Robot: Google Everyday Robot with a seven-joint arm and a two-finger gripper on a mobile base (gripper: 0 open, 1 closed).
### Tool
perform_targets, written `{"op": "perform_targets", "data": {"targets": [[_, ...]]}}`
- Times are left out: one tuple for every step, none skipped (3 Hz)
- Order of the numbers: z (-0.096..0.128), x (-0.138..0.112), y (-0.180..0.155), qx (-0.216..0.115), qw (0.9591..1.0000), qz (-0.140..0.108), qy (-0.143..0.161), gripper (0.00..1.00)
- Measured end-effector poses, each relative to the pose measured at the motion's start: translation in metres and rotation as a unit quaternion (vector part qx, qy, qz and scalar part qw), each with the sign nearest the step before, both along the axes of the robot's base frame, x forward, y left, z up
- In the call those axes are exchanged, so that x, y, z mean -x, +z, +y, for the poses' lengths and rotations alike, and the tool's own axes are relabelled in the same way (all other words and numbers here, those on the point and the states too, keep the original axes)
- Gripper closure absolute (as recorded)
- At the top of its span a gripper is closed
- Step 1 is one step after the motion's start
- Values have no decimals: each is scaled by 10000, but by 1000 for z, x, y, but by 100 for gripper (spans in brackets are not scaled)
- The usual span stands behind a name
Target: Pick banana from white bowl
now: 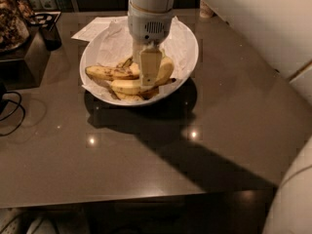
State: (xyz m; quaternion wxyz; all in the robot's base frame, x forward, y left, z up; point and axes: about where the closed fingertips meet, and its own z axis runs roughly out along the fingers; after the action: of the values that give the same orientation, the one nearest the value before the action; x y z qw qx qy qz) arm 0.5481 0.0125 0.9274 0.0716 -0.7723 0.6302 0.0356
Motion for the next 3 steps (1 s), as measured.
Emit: {"op": "perform_targets", "data": {"targets": [[-4,-2,-14,25,9998,183,-93,45],[-8,-2,-29,71,9992,360,-150,43],[-12,1,-44,132,9982,539,-210,43]]}}
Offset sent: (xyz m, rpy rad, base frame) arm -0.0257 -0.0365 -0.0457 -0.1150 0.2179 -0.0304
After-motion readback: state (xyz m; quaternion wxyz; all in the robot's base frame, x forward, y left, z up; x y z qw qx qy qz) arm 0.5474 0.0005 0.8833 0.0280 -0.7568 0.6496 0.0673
